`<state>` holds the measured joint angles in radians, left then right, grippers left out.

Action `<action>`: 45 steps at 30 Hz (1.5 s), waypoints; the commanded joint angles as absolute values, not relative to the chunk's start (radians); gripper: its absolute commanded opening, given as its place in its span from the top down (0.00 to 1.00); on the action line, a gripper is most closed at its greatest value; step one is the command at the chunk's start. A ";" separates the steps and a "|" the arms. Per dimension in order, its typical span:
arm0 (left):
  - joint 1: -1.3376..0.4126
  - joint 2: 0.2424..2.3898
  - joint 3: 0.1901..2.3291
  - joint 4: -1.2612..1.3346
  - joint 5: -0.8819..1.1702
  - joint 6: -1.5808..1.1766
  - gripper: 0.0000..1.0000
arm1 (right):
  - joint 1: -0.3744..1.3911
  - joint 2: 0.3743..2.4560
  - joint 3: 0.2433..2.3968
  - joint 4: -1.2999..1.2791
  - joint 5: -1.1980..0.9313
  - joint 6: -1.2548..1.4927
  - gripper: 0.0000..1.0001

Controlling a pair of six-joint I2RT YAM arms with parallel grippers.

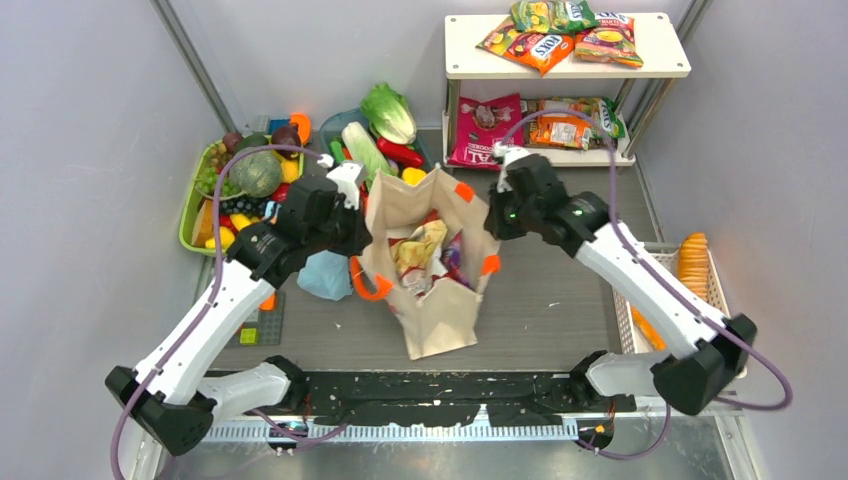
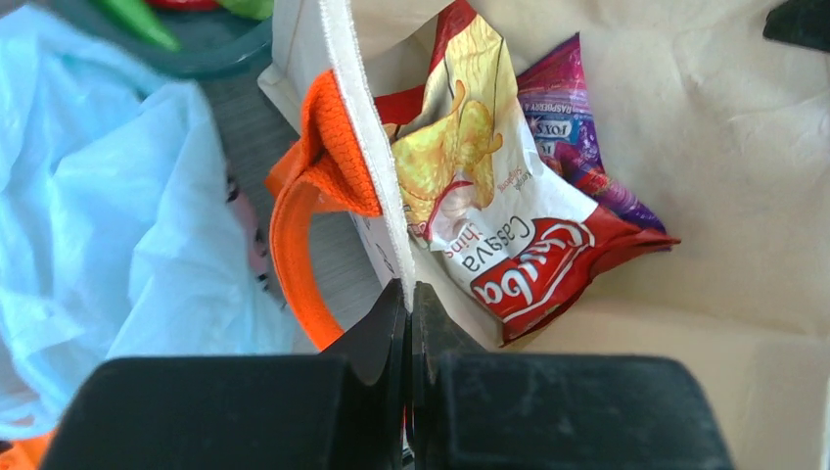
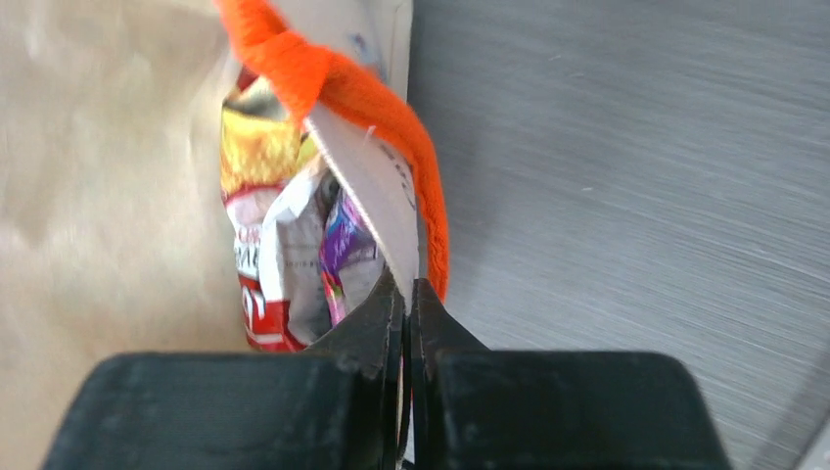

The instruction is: Place the mixed food into the grocery bags and tie them

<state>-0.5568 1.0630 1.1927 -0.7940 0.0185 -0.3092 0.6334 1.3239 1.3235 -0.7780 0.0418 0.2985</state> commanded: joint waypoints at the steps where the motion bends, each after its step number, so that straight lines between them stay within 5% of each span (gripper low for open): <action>1: -0.640 1.149 1.374 -0.774 0.009 -0.373 1.00 | 0.529 1.140 1.350 -0.724 0.155 0.294 0.95; 12: -0.704 1.582 1.766 -0.667 0.104 -0.452 1.00 | 0.335 0.995 1.257 -0.745 0.478 0.409 0.95; 20: -0.768 2.052 2.429 -0.787 0.150 -0.392 1.00 | 0.233 0.888 1.164 -0.724 0.624 0.559 0.95; 23: -0.795 2.120 2.506 -0.722 0.168 -0.393 1.00 | 0.223 0.826 1.119 -0.714 0.689 0.602 0.95; 24: -0.803 2.117 2.487 -0.689 0.168 -0.394 0.93 | 0.223 0.816 1.110 -0.707 0.708 0.619 0.91; 25: -0.810 2.108 2.463 -0.667 0.167 -0.388 0.70 | 0.223 0.797 1.086 -0.700 0.708 0.619 0.60; 27: -0.816 2.074 2.410 -0.657 0.148 -0.371 0.12 | 0.222 0.782 1.061 -0.667 0.669 0.586 0.21; 28: -0.815 2.053 2.392 -0.665 0.136 -0.355 0.02 | 0.222 0.780 1.058 -0.651 0.633 0.550 0.16; 35: -0.815 1.795 2.263 -0.813 -0.020 -0.228 0.00 | 0.222 0.790 1.131 -0.623 0.452 0.343 0.10; 45: -0.813 1.257 1.606 -0.764 -0.204 -0.269 0.00 | 0.222 0.968 1.340 -0.673 0.265 0.524 0.16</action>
